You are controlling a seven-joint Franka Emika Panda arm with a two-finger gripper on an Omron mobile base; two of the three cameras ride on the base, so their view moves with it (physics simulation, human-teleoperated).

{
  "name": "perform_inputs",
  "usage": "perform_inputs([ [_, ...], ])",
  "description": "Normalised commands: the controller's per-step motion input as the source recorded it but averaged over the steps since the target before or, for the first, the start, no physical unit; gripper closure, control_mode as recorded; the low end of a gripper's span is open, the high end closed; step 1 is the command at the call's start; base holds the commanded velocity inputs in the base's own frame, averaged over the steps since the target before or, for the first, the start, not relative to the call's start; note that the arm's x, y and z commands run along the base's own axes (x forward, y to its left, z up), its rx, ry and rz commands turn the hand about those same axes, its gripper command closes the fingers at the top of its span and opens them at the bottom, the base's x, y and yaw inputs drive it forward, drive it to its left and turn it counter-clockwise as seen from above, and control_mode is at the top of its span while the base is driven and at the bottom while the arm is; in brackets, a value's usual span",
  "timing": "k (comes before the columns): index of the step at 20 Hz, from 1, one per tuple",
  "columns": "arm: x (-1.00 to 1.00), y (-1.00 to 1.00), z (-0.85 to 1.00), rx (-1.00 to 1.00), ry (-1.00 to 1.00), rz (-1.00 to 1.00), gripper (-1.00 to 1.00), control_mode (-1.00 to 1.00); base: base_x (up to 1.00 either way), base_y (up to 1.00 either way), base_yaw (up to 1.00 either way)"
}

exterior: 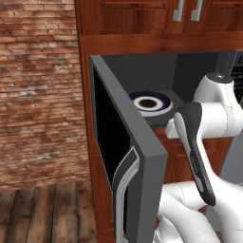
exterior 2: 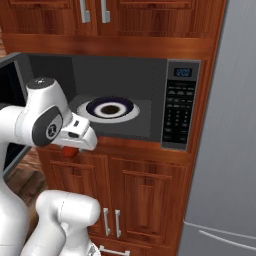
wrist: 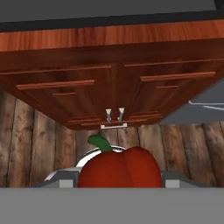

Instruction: Pick the bell pepper from the microwave and place it on plate located on the counter.

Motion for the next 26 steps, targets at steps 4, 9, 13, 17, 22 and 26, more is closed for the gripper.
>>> perform_inputs([
  [4, -0.16, -0.01, 0.0, 0.0, 0.0, 0.0, 1.0, 1.0, -0.44, -0.14, -0.01],
  [9, 0.0, 0.0, 0.0, 0.0, 0.0, 0.0, 1.0, 1.0, -1.0, -0.61, -0.17],
  [13, 0.0, 0.0, 0.0, 0.0, 0.0, 0.0, 1.0, 1.0, -0.66, -0.61, -0.56],
  [17, 0.0, 0.0, 0.0, 0.0, 0.0, 0.0, 1.0, 1.0, -0.02, -0.59, -0.75],
  [22, 0.0, 0.0, 0.0, 0.0, 0.0, 0.0, 1.0, 1.0, 0.19, -0.89, -0.58],
  [26, 0.0, 0.0, 0.0, 0.0, 0.0, 0.0, 1.0, 1.0, 0.73, -1.0, -0.24],
])
